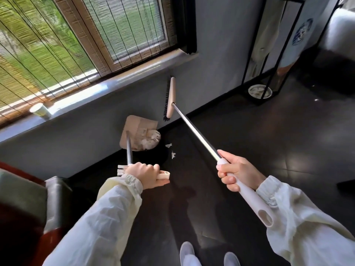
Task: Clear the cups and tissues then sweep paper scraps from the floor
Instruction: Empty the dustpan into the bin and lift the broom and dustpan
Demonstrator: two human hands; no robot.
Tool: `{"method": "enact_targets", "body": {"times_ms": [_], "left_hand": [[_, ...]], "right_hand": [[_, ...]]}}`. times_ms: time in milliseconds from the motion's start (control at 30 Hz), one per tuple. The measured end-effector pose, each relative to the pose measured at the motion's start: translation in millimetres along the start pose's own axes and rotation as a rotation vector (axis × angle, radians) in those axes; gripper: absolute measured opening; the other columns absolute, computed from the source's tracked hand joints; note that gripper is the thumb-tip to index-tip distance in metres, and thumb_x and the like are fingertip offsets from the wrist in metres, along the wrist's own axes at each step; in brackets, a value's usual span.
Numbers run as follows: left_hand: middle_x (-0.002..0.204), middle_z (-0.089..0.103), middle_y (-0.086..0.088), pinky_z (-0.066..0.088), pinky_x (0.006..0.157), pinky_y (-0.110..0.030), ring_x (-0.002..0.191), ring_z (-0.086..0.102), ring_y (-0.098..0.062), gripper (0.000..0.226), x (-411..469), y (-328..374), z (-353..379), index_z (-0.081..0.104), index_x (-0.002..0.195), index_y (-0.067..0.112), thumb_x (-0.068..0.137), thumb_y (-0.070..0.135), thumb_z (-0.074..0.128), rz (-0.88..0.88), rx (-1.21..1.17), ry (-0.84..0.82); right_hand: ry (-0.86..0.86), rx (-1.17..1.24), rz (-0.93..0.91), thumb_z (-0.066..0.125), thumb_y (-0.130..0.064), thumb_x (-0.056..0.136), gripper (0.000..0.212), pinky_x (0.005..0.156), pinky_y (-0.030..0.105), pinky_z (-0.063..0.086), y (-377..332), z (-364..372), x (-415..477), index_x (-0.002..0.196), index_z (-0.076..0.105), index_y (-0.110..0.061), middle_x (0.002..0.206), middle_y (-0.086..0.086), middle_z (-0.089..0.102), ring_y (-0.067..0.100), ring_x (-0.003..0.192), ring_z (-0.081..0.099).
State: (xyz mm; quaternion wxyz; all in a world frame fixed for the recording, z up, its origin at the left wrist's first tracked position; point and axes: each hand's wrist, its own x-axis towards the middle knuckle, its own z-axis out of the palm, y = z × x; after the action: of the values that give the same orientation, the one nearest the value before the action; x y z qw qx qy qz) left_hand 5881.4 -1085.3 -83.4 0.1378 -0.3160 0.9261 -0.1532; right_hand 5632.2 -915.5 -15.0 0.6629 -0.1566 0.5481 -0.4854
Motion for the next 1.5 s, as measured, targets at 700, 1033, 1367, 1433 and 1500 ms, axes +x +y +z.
{"method": "enact_targets", "body": {"times_ms": [700, 1033, 1367, 1433, 1500], "left_hand": [[0.082, 0.07, 0.006, 0.048, 0.068, -0.031, 0.078, 0.07, -0.022, 0.075, -19, 18, -1, 0.055, 0.094, 0.022, 0.073, 0.083, 0.019, -0.046, -0.056, -0.012], [0.071, 0.069, 0.003, 0.052, 0.071, -0.035, 0.068, 0.069, -0.026, 0.092, -2, -41, -72, 0.057, 0.086, 0.019, 0.063, 0.084, -0.004, 0.048, 0.014, 0.192], [0.09, 0.07, 0.003, 0.039, 0.063, -0.031, 0.085, 0.069, -0.023, 0.072, -19, 38, 3, 0.058, 0.102, 0.021, 0.079, 0.082, 0.027, 0.076, -0.027, -0.186], [0.087, 0.071, 0.003, 0.043, 0.064, -0.03, 0.081, 0.07, -0.022, 0.072, -14, 33, -3, 0.059, 0.099, 0.021, 0.078, 0.082, 0.027, 0.09, 0.028, -0.107], [0.084, 0.072, 0.002, 0.048, 0.068, -0.031, 0.078, 0.07, -0.025, 0.072, -10, 15, -19, 0.061, 0.095, 0.019, 0.077, 0.082, 0.029, 0.063, 0.056, -0.025]], "right_hand": [[-0.069, 0.026, -0.011, 0.048, 0.004, 0.092, 0.07, 0.03, 0.017, 0.033, 5, -5, -12, 0.15, 0.02, -0.025, 0.062, 0.005, 0.045, 0.005, 0.036, 0.039], [-0.033, 0.07, -0.02, 0.046, 0.005, 0.093, 0.07, 0.031, 0.016, 0.032, 0, -10, -17, 0.151, 0.017, -0.022, 0.06, 0.005, 0.043, 0.005, 0.035, 0.038], [-0.006, 0.047, 0.005, 0.047, 0.004, 0.092, 0.069, 0.031, 0.017, 0.032, 6, -26, -17, 0.15, 0.021, -0.024, 0.061, 0.005, 0.044, 0.006, 0.035, 0.038], [-0.002, 0.038, 0.016, 0.047, 0.004, 0.092, 0.07, 0.031, 0.016, 0.032, 7, -28, -15, 0.15, 0.02, -0.023, 0.061, 0.005, 0.044, 0.006, 0.035, 0.038], [0.004, 0.037, 0.02, 0.047, 0.005, 0.092, 0.07, 0.031, 0.016, 0.032, 7, -25, -14, 0.151, 0.019, -0.023, 0.062, 0.006, 0.042, 0.006, 0.034, 0.037]]}}
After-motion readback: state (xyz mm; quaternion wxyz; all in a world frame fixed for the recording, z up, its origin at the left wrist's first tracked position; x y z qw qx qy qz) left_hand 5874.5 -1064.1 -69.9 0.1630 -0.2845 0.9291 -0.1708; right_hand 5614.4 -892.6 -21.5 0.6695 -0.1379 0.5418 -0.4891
